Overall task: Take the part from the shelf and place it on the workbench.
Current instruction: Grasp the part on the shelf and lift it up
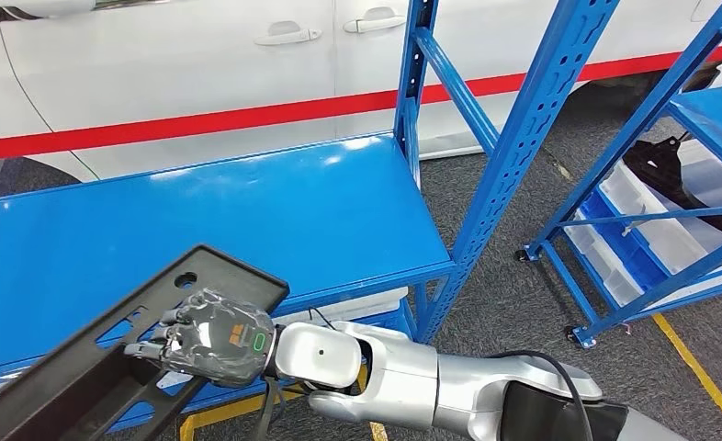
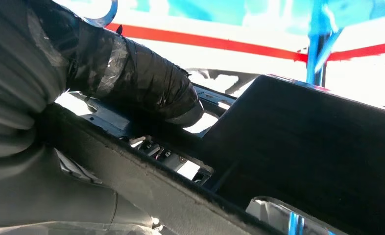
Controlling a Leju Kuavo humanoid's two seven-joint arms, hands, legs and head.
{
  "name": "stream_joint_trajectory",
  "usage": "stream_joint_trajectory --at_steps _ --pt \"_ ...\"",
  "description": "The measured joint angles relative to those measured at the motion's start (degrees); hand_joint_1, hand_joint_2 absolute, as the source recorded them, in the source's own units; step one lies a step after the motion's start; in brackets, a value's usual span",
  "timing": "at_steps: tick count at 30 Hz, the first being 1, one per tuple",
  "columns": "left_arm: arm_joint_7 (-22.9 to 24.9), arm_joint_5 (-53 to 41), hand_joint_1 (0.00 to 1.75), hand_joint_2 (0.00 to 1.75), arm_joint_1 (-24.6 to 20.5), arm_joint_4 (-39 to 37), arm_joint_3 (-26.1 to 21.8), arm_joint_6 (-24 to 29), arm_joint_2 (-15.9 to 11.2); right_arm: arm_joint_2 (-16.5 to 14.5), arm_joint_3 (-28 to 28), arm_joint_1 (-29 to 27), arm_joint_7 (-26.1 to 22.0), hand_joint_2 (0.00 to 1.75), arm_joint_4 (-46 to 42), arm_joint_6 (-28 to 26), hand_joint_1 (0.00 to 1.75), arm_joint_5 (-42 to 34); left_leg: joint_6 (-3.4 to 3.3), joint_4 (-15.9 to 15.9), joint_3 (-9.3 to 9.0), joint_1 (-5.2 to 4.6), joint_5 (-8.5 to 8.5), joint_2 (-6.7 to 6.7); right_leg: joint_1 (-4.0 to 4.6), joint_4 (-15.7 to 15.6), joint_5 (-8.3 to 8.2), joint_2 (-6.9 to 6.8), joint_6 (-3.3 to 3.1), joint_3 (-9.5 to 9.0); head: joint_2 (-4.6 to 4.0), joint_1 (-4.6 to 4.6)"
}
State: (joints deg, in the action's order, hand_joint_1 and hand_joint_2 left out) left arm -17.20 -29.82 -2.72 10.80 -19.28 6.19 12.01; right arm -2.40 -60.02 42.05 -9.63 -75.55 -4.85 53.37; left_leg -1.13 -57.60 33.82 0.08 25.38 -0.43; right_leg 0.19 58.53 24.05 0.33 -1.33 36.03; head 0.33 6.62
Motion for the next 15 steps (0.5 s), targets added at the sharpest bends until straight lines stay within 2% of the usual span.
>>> stream_joint_trajectory --at_steps 10,15 --pt "0.1 -0.4 0.0 0.0 0.0 0.0 0.0 0.6 0.1 -0.9 -0.2 1.1 1.3 1.75 0.0 0.8 1.75 -0.1 0.0 0.0 0.01 0.0 0.0 0.0 0.0 0.0 0.01 -0.01 -0.01 0.0 0.0 -0.02" --pt "0.8 -4.2 0.0 0.0 -0.6 0.0 0.3 2.1 0.2 -7.7 0.1 8.1 5.9 1.75 11.5 2.6 1.75 -1.8 0.03 0.0 -0.02 0.0 -0.03 0.0 0.01 0.0 0.0 -0.01 -0.02 0.01 0.0 -0.02"
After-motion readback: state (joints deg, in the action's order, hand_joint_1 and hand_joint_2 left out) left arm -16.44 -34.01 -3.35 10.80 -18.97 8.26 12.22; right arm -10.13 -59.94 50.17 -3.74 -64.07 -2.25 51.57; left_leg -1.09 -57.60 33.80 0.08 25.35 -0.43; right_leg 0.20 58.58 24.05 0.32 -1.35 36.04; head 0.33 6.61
